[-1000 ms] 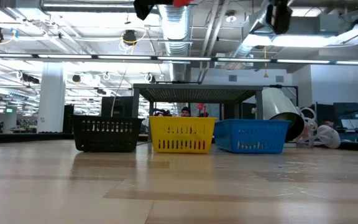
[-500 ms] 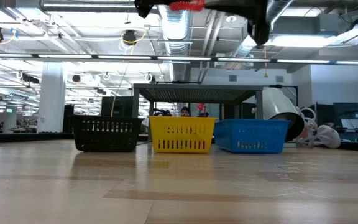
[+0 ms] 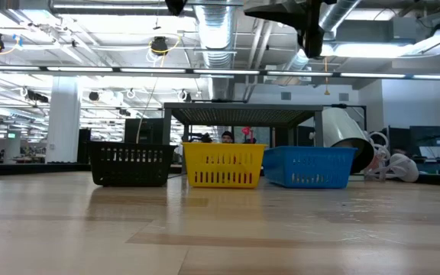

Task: Pick & Place Office Desk Supplies
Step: Put the orange spring keychain into the blue basket

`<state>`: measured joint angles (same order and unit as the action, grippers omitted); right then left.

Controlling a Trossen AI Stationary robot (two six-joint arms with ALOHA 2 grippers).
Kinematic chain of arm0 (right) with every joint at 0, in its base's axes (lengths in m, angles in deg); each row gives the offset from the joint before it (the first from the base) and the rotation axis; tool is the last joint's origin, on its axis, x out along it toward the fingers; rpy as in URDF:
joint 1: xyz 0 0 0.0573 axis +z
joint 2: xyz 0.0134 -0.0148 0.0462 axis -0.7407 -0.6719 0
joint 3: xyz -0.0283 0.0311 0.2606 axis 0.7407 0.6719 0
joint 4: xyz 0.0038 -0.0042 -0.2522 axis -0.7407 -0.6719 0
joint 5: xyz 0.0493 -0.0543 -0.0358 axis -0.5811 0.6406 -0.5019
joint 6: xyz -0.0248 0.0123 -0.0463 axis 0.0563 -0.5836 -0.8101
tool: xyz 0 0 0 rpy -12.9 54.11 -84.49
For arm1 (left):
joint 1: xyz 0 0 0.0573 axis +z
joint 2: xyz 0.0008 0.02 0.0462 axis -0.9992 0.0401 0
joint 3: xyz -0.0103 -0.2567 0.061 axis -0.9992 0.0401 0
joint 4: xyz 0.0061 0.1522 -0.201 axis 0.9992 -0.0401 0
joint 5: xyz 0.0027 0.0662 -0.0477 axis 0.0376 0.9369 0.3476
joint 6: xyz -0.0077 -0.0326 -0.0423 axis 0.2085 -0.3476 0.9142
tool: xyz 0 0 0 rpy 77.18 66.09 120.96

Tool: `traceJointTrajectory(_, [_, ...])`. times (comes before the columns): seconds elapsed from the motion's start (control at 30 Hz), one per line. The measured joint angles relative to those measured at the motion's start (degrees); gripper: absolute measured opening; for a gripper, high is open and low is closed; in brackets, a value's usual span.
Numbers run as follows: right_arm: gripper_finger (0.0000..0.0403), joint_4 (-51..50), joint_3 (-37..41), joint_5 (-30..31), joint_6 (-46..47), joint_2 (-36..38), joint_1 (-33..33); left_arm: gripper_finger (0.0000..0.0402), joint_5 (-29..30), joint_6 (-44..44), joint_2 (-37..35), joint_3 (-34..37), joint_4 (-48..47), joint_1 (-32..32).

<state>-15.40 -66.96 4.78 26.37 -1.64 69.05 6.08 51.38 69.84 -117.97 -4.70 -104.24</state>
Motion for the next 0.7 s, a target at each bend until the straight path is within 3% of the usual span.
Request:
traceJointTrajectory(0.3, [0.0164, 0.29, 0.00, 0.07, 0.69, -0.24, 0.00, 0.0005, -1.52, -0.25, -1.24, 0.00, 2.41, 0.00])
traceJointTrajectory(0.63, [0.0022, 1.95, 0.00, 0.10, -1.03, -0.24, 0.11, 0.0006, -2.78, -0.22, -1.24, 0.00, 2.79, 0.00])
traceJointTrajectory(0.7, [0.0016, 1.96, 0.00, 0.15, -1.46, -0.24, 0.31, 0.0010, -2.78, -0.21, -1.24, 0.00, 3.12, 0.00])
